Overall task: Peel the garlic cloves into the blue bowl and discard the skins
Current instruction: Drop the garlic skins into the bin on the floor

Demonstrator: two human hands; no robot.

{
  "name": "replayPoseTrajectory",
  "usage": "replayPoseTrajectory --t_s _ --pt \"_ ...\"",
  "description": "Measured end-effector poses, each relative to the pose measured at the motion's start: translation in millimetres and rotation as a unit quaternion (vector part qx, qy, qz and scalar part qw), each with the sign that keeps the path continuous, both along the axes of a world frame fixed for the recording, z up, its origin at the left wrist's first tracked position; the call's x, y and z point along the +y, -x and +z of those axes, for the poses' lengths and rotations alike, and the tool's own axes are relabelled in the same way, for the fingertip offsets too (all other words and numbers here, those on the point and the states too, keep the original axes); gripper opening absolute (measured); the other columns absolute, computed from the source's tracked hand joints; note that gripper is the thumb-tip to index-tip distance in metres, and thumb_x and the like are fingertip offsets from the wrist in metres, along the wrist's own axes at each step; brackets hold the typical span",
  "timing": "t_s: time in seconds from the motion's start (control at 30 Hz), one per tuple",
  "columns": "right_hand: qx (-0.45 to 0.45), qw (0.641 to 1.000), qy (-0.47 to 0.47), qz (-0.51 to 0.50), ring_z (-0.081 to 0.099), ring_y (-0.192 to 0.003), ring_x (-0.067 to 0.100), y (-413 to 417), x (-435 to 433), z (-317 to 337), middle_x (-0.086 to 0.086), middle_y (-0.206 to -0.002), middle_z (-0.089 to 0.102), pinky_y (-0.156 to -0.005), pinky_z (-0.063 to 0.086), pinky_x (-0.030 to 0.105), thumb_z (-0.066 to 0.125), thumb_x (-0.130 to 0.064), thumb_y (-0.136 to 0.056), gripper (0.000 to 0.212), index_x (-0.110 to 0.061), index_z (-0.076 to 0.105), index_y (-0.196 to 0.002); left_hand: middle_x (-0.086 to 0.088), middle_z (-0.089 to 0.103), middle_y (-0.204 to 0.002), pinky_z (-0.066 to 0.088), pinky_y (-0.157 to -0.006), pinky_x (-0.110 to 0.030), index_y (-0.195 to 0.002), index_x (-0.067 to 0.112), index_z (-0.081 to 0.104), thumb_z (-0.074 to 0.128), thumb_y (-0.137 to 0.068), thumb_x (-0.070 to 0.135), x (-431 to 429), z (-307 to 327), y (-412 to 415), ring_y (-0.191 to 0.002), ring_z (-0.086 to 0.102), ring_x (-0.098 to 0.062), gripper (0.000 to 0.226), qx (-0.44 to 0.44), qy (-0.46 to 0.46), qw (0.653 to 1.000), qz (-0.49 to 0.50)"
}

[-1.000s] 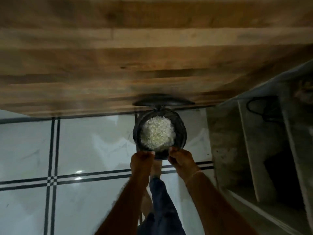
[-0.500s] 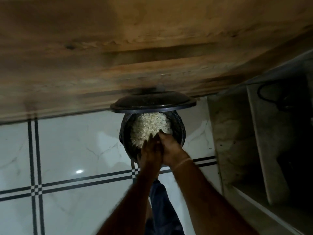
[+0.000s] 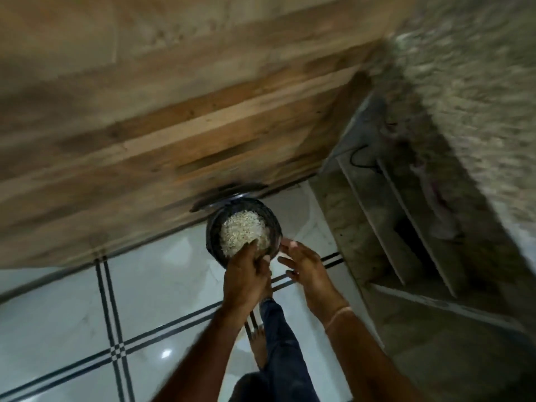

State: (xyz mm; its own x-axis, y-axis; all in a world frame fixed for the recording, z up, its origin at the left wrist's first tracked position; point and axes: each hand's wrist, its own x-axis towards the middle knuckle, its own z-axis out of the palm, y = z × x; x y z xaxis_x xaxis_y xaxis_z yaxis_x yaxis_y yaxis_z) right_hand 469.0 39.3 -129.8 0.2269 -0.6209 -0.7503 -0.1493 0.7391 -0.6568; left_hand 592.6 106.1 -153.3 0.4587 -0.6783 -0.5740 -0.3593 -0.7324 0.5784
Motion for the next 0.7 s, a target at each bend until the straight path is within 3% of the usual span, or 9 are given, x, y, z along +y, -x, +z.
replayPoseTrajectory --t_s 0.1,0.17,0.27,0.4,0.53,0.7 --pt "0.049 0.993 0.105 0.006 0.067 -0.115 0.011 65.7 35.6 56.5 -0.008 -0.124 0.07 -0.096 0.057 0.035 0.055 -0.045 -0.104 0.033 -0.027 0.068 -0.128 -0.004 0.058 -0.148 0.041 -0.11 -0.032 -0.146 0.02 0.055 0.062 -0.103 0.032 8.4 71.5 56.8 -0.138 0.052 -0.024 0.045 -0.019 0.068 0.994 -0.083" --pt "0.107 0.977 0.185 0.007 0.064 -0.119 0.007 113.8 57.2 85.8 -0.013 -0.125 0.067 -0.106 0.053 0.038 0.052 -0.045 -0.105 0.036 -0.027 0.066 -0.133 -0.001 0.059 -0.146 0.042 -0.109 -0.033 -0.145 0.024 0.055 0.062 -0.102 0.036 12.5 102.0 99.2 -0.136 0.052 -0.02 0.045 -0.035 0.118 0.98 -0.153" --pt "0.201 0.942 0.268 -0.007 0.064 -0.112 0.003 186.1 82.9 112.7 -0.01 -0.124 0.068 -0.1 0.055 0.036 0.049 -0.042 -0.107 0.035 -0.027 0.066 -0.133 0.003 0.054 -0.149 0.039 -0.103 -0.026 -0.147 0.029 0.053 0.06 -0.103 0.039 13.1 136.9 165.4 -0.137 0.047 -0.016 0.046 -0.047 0.171 0.95 -0.256" --pt "0.276 0.896 0.337 -0.088 0.065 -0.103 0.007 278.0 101.5 142.0 -0.008 -0.115 0.067 -0.092 0.057 0.035 0.054 -0.034 -0.107 0.025 -0.024 0.069 -0.125 0.003 0.053 -0.149 0.039 -0.106 -0.03 -0.147 0.027 0.054 0.061 -0.102 0.039 3.7 167.2 250.3 -0.137 0.047 -0.017 0.047 -0.049 0.227 0.909 -0.345" --pt "0.346 0.851 0.376 -0.124 0.064 -0.104 0.008 373.9 109.0 151.2 -0.003 -0.118 0.071 -0.09 0.05 0.025 0.058 -0.029 -0.106 0.023 -0.021 0.071 -0.123 0.002 0.057 -0.146 0.042 -0.107 -0.034 -0.144 0.027 0.057 0.063 -0.1 0.039 -6.4 172.8 341.3 -0.133 0.05 -0.02 0.046 -0.062 0.249 0.883 -0.394" --pt "0.374 0.846 0.347 -0.152 0.066 -0.11 0.013 488.2 120.1 138.0 -0.005 -0.124 0.069 -0.094 0.054 0.033 0.057 -0.029 -0.106 0.027 -0.022 0.07 -0.128 0.002 0.059 -0.142 0.046 -0.105 -0.036 -0.141 0.024 0.06 0.066 -0.099 0.036 -9.1 173.7 462.5 -0.131 0.054 -0.02 0.044 -0.05 0.236 0.868 -0.435"
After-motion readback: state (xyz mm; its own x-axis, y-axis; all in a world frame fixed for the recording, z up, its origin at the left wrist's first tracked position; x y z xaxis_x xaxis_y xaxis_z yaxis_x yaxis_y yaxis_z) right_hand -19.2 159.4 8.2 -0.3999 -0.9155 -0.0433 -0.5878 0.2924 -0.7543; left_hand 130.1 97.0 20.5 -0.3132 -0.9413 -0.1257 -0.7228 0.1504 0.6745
